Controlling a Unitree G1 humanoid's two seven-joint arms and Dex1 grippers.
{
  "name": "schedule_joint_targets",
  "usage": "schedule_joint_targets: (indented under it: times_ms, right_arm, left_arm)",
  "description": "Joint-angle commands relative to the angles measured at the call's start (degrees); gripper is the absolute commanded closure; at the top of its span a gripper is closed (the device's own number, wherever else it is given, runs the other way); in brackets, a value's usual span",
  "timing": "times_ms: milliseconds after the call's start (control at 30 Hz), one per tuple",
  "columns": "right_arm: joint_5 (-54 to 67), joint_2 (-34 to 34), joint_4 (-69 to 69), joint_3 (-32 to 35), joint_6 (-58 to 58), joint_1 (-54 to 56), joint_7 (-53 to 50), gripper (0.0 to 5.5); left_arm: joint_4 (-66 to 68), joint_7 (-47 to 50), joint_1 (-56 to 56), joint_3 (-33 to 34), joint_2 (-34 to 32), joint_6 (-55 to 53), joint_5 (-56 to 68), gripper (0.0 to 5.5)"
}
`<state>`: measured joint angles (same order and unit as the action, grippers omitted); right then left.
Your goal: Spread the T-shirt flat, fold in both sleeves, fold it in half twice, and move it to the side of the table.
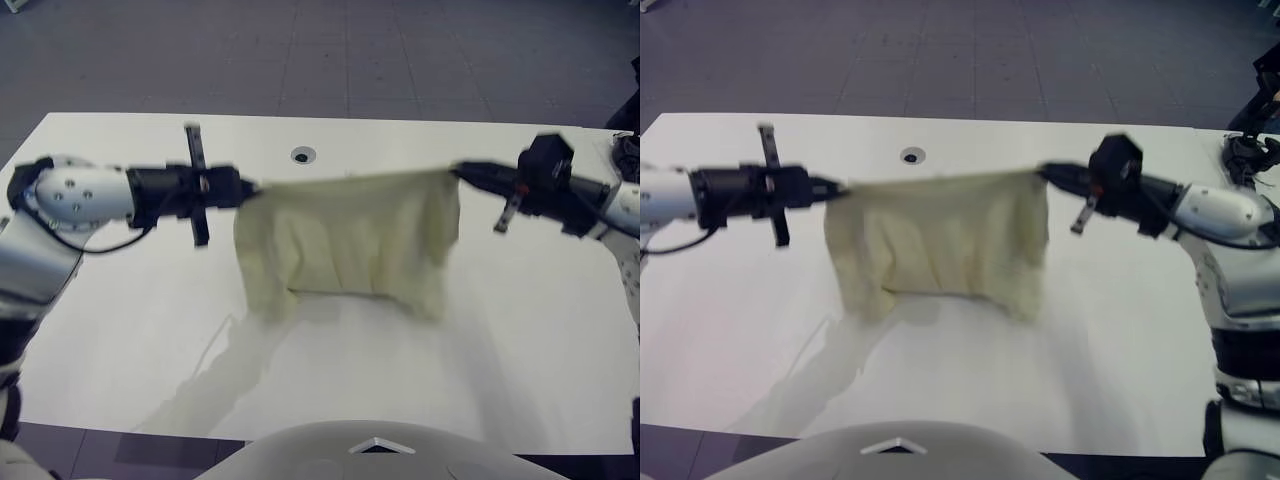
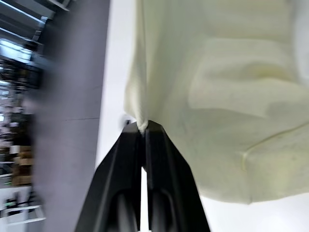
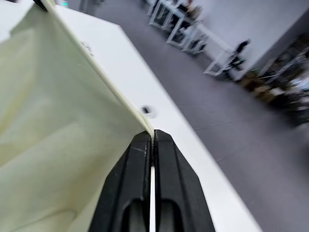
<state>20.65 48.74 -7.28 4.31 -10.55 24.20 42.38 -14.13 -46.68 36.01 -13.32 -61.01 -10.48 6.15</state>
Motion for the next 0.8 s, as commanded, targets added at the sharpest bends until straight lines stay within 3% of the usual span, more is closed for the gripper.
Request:
schedule_joint_targets:
  times_ms: [33,200,367,467,567,700,800]
  right_arm:
    - [-18.44,-1.50,15.09,2.85,16.65,18.96,-20.59,5.50]
    - [-27.77,-0.74,31.91,0.11,29.24,35.91,-27.58,5.50]
    - [-29.73,-0.91,38.45,-0.84,34.85,41.86,-27.93,5.50]
    - [-25.12,-1.94,34.09,-0.51,35.79,33.41,-21.26,5.50]
    - [-12.01,0.79,19.74,-2.76,33.22,14.81,-4.18,5.50]
    - [9.65,12.64,-5.43,-1.88,12.70,-16.27,17.48,5.50]
    - [19.85,18.11,-13.72,2.01,-0.39,-25.81,24.15,5.50]
  left_arm:
    - [23.74,16.33,24.85,-0.14,5.06,10.02,-19.56,5.49]
    - [46.50,25.63,45.24,-4.97,8.94,22.03,-31.43,5.49]
    - [52.53,25.98,48.63,-5.91,10.60,28.15,-33.11,5.49]
    - [45.69,18.21,38.97,-5.27,9.61,31.64,-28.25,5.49]
    - [24.56,4.96,17.85,-4.39,5.41,27.33,-14.50,5.49]
    - [-6.69,-1.51,-12.79,-1.63,-3.33,14.60,1.73,5.49]
    - [-19.08,-3.64,-22.16,3.42,-6.87,6.60,10.15,5.49]
